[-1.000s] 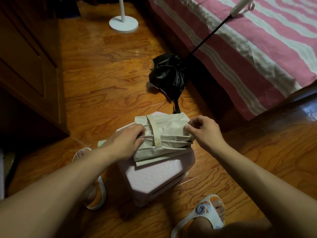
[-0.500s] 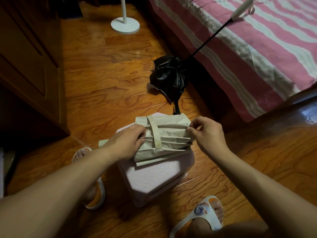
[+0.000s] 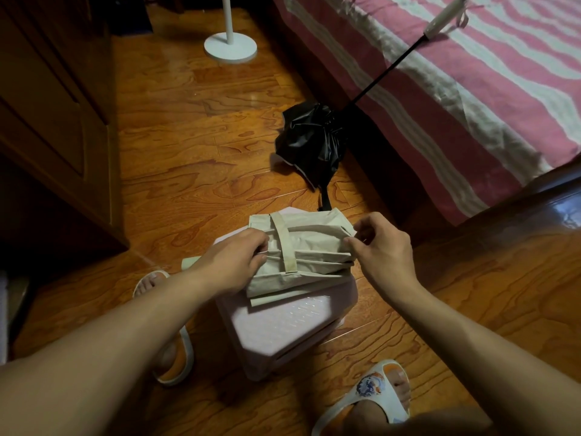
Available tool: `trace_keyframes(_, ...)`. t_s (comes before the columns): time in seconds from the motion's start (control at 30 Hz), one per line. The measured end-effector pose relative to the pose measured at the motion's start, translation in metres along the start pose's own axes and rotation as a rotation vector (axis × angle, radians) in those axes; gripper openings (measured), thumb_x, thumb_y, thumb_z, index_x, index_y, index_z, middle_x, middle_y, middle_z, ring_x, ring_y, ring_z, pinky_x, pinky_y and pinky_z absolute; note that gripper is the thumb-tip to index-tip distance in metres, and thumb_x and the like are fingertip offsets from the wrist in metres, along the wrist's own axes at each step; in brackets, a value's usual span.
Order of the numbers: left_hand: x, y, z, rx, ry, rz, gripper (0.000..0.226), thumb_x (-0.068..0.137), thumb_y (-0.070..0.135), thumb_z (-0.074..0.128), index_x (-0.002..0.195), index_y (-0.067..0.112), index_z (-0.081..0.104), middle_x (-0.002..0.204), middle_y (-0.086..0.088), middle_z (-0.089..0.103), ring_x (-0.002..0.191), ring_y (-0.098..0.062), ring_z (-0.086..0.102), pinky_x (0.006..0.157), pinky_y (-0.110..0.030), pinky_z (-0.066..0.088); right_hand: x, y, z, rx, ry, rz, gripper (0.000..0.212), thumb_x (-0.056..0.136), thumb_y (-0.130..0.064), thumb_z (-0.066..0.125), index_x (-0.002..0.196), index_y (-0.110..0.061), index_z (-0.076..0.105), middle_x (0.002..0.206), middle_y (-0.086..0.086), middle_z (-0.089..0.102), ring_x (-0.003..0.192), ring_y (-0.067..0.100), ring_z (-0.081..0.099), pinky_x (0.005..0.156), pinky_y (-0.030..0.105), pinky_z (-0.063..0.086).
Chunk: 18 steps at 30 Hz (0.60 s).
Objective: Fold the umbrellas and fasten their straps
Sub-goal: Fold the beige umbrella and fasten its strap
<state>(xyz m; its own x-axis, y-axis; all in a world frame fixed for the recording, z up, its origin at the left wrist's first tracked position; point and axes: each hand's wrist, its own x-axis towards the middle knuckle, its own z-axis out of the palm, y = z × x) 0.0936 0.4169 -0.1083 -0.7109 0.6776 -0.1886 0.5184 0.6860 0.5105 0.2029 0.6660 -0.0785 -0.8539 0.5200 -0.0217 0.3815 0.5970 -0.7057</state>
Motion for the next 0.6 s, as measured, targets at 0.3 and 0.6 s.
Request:
trace_keyframes(0.3,0.0009,-0.0012,0.0009,-0.002,0.001,0.007,0.009,0.101,0.03,0.055,0.096,0.029,0.048,0.113,0.009,0.056,0.101,-0.016,0.053,0.087,-0.04,0.046,0.0023,-0.0065,-0.0054,0.667,-0.132,0.377,0.021,0.091,0.0,0.071,0.107,-0.013,0.066,0.105,0.014,0.068,0.07,0.018,0.064,0.057,0.023,0.054)
trace_keyframes(0.6,0.0017,-0.0031,0.0023,-0.007,-0.01,0.011,0.015,0.101,0.03,0.056,0.092,0.034,0.044,0.112,0.011,0.055,0.099,-0.014,0.052,0.086,-0.04,0.047,0.0049,-0.0065,-0.0075,0.755,-0.194,0.487,0.025,0.091,0.005,0.067,0.114,-0.006,0.064,0.098,0.01,0.066,0.056,0.01,0.057,0.059,0.025,0.057)
